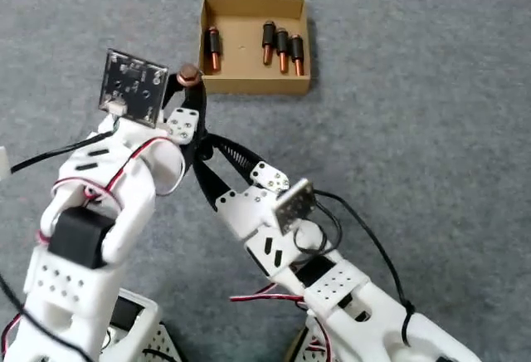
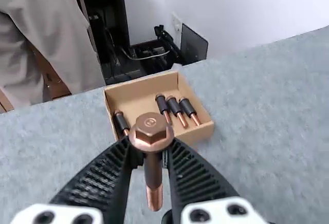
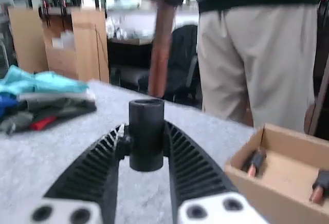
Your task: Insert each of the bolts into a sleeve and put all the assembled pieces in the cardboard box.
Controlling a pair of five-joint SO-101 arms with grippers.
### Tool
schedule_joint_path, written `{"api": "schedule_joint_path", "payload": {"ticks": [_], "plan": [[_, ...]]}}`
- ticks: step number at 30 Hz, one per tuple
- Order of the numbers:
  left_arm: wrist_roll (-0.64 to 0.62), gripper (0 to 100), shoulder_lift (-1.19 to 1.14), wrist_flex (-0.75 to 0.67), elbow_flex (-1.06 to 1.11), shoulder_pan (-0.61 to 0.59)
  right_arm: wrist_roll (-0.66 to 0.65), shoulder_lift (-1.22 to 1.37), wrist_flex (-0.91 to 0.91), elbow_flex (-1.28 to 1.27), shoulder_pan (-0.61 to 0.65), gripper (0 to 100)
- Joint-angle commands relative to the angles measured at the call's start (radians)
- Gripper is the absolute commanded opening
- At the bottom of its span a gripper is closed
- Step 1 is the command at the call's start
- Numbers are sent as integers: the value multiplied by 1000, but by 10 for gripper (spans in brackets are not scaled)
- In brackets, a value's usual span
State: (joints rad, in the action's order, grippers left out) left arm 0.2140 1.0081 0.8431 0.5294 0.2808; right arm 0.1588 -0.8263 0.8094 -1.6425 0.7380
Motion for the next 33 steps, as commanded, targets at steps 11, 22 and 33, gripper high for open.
{"api": "schedule_joint_path", "payload": {"ticks": [11,22,33], "plan": [[-170,18,84,12,-80,12,11,-22,69,-15,-22,1],[-170,18,71,83,-52,95,12,-22,44,-8,-22,1],[-170,18,16,11,-32,-2,12,-22,48,-8,-22,1]]}}
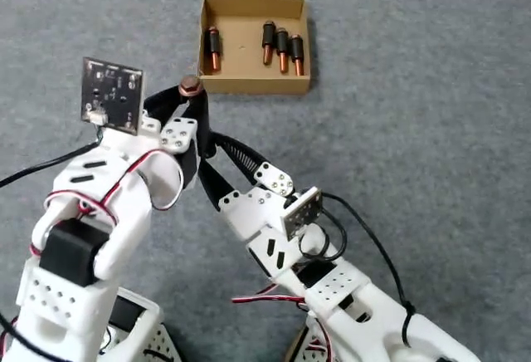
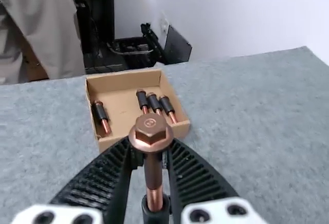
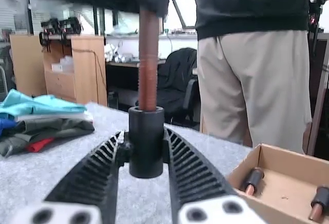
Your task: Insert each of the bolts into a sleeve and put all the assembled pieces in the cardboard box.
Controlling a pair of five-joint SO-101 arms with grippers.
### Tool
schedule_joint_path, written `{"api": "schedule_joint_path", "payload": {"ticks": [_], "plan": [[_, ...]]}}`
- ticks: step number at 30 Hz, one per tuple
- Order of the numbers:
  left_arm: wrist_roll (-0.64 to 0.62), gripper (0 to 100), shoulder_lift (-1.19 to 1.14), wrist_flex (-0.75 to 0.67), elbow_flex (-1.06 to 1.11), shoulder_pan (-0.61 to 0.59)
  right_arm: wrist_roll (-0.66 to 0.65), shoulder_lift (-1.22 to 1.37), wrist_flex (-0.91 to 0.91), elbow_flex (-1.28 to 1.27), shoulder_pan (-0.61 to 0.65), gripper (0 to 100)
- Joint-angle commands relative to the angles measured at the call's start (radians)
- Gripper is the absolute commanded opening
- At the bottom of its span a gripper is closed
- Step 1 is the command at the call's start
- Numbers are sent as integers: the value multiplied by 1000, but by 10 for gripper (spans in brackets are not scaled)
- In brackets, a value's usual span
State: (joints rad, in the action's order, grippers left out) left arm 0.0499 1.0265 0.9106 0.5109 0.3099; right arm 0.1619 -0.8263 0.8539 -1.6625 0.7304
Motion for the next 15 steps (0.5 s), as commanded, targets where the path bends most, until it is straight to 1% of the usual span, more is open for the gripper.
{"api": "schedule_joint_path", "payload": {"ticks": [1,15], "plan": [[-8,18,-4,-68,-17,-35,9,-22,3,12,-15,1],[-9,18,4,-68,51,32,9,-22,0,12,-15,1]]}}
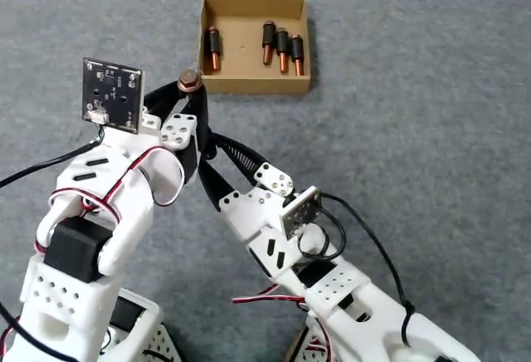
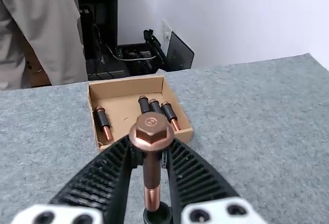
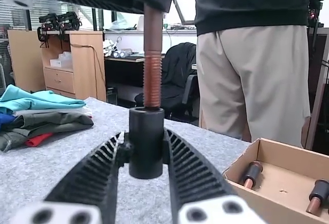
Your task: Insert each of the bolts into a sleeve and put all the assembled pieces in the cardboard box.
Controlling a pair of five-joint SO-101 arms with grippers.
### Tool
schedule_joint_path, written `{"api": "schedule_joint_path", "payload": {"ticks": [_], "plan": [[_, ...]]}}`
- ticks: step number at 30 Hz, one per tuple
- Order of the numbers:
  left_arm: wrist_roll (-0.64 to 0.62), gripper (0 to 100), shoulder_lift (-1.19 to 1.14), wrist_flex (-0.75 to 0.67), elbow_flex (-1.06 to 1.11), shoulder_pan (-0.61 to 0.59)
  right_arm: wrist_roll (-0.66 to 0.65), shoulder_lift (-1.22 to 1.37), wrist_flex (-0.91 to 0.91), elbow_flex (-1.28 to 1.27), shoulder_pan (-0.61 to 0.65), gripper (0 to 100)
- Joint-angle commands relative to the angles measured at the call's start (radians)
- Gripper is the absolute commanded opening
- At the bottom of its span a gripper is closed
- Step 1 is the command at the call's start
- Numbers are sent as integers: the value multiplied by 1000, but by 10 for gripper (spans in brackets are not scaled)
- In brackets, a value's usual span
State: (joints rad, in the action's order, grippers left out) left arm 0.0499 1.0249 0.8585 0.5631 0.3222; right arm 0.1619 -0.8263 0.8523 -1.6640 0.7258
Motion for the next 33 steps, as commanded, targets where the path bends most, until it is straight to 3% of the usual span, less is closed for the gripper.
{"api": "schedule_joint_path", "payload": {"ticks": [1,12,23,26,33], "plan": [[-9,18,5,-15,-3,20,9,-24,2,13,-10,1],[-9,18,5,152,-17,23,9,-24,0,13,-10,1],[-9,19,7,158,-17,63,9,-24,0,12,-15,1],[-11,80,7,163,-18,61,9,-24,0,12,-12,1],[-186,203,-35,261,-121,-5,9,-24,0,12,-12,1]]}}
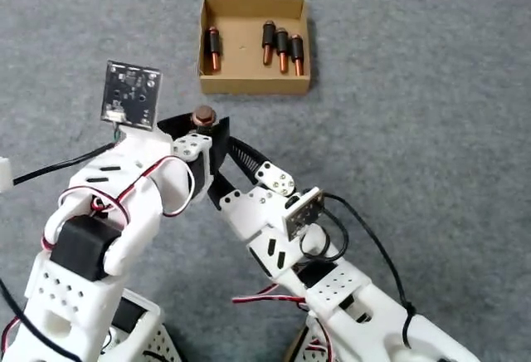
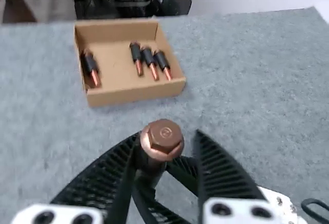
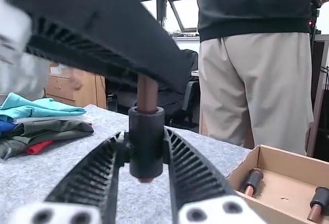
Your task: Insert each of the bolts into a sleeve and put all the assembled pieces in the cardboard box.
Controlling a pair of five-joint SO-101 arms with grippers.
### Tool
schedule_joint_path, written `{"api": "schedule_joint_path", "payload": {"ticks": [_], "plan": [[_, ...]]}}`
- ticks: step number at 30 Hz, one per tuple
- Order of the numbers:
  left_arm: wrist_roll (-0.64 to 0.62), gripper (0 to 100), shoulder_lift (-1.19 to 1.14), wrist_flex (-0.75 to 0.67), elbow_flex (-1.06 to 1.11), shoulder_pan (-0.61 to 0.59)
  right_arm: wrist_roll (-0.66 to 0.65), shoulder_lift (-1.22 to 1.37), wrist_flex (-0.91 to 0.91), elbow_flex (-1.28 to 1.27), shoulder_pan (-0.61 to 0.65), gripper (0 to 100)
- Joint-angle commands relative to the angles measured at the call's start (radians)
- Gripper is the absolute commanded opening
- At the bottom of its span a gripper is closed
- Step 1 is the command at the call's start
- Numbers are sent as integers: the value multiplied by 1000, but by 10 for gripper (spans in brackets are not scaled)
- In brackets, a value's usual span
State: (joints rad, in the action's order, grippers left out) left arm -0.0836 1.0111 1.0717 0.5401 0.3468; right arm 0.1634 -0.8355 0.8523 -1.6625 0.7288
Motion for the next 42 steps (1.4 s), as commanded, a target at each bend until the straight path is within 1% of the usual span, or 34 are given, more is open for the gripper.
{"api": "schedule_joint_path", "payload": {"ticks": [1,9,12,14,16,19,21,22,23,25,29,32,36,42], "plan": [[-58,212,-47,81,-124,-32,8,-15,0,10,-15,1],[-58,248,-306,358,-430,-103,8,-15,-2,22,-16,1],[-60,250,-364,410,-525,-104,8,-15,-17,35,-24,1],[-64,250,-366,417,-585,-127,9,-13,-112,79,-61,1],[-68,241,-354,413,-638,-169,37,-13,-272,168,-130,1],[-58,176,-332,411,-686,-247,175,-12,-529,357,-240,1],[-58,117,-323,410,-674,-299,201,7,-661,473,-269,1],[-57,88,-320,410,-663,-325,196,30,-681,516,-278,1],[-57,63,-320,408,-654,-350,196,61,-674,542,-288,1],[-46,21,-325,408,-638,-394,181,143,-601,578,-311,1],[31,19,-320,410,-582,-483,75,358,-379,615,-343,1],[74,19,-320,410,-532,-543,6,536,-269,676,-346,2],[118,19,-320,417,-479,-583,-11,774,-244,829,-363,2],[160,19,-275,420,-442,-582,-11,1070,-245,1082,-401,2]]}}
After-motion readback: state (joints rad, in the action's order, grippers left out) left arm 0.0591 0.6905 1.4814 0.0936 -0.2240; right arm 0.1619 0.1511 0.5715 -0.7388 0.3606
